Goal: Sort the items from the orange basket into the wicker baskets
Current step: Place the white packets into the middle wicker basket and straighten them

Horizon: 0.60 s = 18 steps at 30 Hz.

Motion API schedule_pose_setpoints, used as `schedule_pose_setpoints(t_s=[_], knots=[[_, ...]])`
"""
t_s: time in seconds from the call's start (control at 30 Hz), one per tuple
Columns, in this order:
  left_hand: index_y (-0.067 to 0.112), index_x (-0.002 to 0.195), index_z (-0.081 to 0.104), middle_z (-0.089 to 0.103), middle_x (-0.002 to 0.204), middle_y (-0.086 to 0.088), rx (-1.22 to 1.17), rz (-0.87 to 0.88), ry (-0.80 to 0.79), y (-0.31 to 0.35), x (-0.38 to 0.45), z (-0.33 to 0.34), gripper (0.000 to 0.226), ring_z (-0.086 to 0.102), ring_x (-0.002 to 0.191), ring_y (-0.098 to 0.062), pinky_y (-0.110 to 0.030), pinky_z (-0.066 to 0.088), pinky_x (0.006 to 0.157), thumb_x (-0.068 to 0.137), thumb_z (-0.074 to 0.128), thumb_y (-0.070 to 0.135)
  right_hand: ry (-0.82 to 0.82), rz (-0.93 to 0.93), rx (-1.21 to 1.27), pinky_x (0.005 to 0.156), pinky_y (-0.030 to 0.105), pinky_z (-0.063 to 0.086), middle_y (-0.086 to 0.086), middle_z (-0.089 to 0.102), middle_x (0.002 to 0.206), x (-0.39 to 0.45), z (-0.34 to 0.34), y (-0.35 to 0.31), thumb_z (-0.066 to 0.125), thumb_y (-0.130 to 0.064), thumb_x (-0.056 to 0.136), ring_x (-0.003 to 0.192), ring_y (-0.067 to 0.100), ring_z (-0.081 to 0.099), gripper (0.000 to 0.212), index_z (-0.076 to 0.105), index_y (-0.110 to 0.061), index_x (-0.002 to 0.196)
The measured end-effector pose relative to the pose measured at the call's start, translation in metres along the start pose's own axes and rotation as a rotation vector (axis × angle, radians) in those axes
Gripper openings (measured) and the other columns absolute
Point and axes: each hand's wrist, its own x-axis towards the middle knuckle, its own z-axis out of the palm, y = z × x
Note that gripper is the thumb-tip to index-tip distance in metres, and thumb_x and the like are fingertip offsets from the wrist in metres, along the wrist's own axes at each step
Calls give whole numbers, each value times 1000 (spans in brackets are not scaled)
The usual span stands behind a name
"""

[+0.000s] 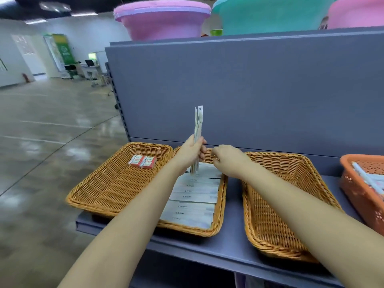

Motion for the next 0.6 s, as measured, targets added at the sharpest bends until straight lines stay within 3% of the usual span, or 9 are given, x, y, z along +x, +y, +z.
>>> schedule_pose_setpoints(t_s=[0.23, 0.33, 0.47, 0.53, 0.6], knots=[[13, 101, 47, 54, 78, 0, -43, 22, -48, -1, 21, -18, 21, 53, 72, -11, -22, 50, 70, 104, 32, 28, 5, 84, 52, 86, 36, 49, 9, 59, 116, 18, 6, -9, 39, -17, 94, 102, 24, 56, 32, 58, -10, 119], [10, 107, 49, 62, 89, 2, -60, 17, -80, -3, 27, -31, 25, 60, 88, -12, -25, 50, 83, 104, 32, 27, 19, 144, 90, 91, 36, 48, 9, 59, 121, 26, 9, -19, 40, -19, 95, 108, 24, 56, 34, 56, -10, 123], [12, 115, 52, 64, 113, 3, -8, 16, -137, -12, 35, -45, 31, 56, 113, -13, -30, 40, 100, 104, 31, 30, 16, 230, 180, 93, 36, 47, 8, 62, 121, 38, 14, -35, 41, -19, 95, 108, 23, 56, 32, 58, -10, 121], [14, 114, 55, 61, 120, 1, 9, 19, -164, -18, 37, -50, 31, 54, 115, -14, -32, 40, 100, 103, 32, 32, 52, 287, 279, 94, 38, 47, 6, 64, 118, 43, 16, -43, 42, -22, 95, 107, 22, 57, 31, 60, -14, 119], [14, 114, 57, 61, 119, -1, 5, 32, -189, -24, 39, -53, 32, 54, 111, -14, -27, 43, 91, 102, 34, 32, 103, 332, 408, 94, 35, 45, 2, 65, 117, 46, 18, -51, 45, -24, 94, 107, 20, 57, 30, 63, -18, 116]])
